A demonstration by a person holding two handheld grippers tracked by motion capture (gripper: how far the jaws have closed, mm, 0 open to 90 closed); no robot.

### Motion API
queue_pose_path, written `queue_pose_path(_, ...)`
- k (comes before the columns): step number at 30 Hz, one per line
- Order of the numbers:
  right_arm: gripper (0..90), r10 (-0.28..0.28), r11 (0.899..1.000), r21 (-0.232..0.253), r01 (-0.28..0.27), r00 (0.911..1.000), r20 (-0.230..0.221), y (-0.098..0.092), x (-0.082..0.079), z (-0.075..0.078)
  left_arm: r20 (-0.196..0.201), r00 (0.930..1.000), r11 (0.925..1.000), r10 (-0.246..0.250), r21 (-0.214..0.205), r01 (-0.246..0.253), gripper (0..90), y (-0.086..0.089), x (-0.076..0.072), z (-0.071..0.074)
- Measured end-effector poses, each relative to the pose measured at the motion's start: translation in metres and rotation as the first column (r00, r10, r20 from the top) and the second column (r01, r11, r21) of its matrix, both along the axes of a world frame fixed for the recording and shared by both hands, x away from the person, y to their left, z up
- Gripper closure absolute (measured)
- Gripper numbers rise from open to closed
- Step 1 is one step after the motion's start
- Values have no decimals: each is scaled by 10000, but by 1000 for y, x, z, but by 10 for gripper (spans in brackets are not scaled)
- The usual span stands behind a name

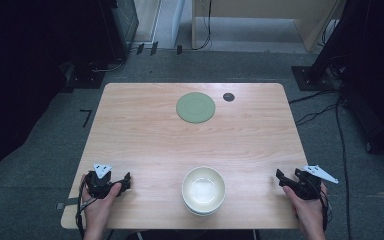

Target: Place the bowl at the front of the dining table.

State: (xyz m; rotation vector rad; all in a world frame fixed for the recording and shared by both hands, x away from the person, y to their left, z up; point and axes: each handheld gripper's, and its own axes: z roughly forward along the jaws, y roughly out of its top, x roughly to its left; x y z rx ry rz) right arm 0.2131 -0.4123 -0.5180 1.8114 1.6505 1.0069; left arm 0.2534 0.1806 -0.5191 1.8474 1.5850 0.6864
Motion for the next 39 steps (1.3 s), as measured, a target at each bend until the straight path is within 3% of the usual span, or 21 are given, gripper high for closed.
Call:
queue_pose_path(7,258,-51,9997,250,46,9998,203,-1,-2,2,-1,10000,10000,8,0,-8,92,0,0,0)
queue_pose_path(15,340,-109,9993,362,85,9977,664,0,-4,7,-18,10000,10000,2,13,-2,92,0,0,0)
queue_pose_path(23,366,558,9967,499,-645,9855,1601,17,-11,39,60,10000,9998,62,213,-63,93,-3,0,1)
queue_pose_path(25,377,1084,9899,715,-1224,9787,1743,26,-11,51,63,10000,9996,-28,270,26,93,-6,0,2)
queue_pose_path(27,401,1236,9869,804,-1395,9764,1769,30,-11,54,94,9999,9996,-34,276,31,93,-7,0,3)
queue_pose_path(28,463,1650,9777,974,-1859,9677,1906,36,-11,61,142,9999,9998,-67,210,64,93,-8,0,5)
queue_pose_path(29,463,1650,9777,974,-1859,9677,1906,36,-11,61,187,9997,9999,-132,76,130,93,-9,-1,8)
queue_pose_path(30,491,1994,9639,1351,-2293,9585,2038,42,-11,66,342,9992,9997,-211,-126,215,93,-12,-3,14)
queue_pose_path(32,525,2332,9511,1517,-2690,9477,2180,48,-11,71,422,9987,9992,-283,-276,295,93,-14,-4,17)
queue_pose_path(33,525,2332,9511,1517,-2690,9477,2180,48,-11,71,497,9981,9983,-367,-423,389,93,-16,-5,20)
queue_pose_path(34,535,2573,9425,1538,-2966,9380,2321,55,-13,77,653,9965,9963,-513,-655,556,93,-21,-7,27)
queue_pose_path(35,535,2573,9425,1538,-2966,9380,2321,55,-13,77,653,9965,9963,-513,-655,556,94,-21,-7,27)
queue_pose_path(36,557,2826,9312,1614,-3269,9269,2468,63,-14,83,805,9944,9930,-691,-898,763,93,-25,-9,32)
queue_pose_path(39,553,3234,9146,1660,-3688,9134,2473,74,-16,89,984,9912,9864,-884,-1299,1008,93,-31,-11,40)
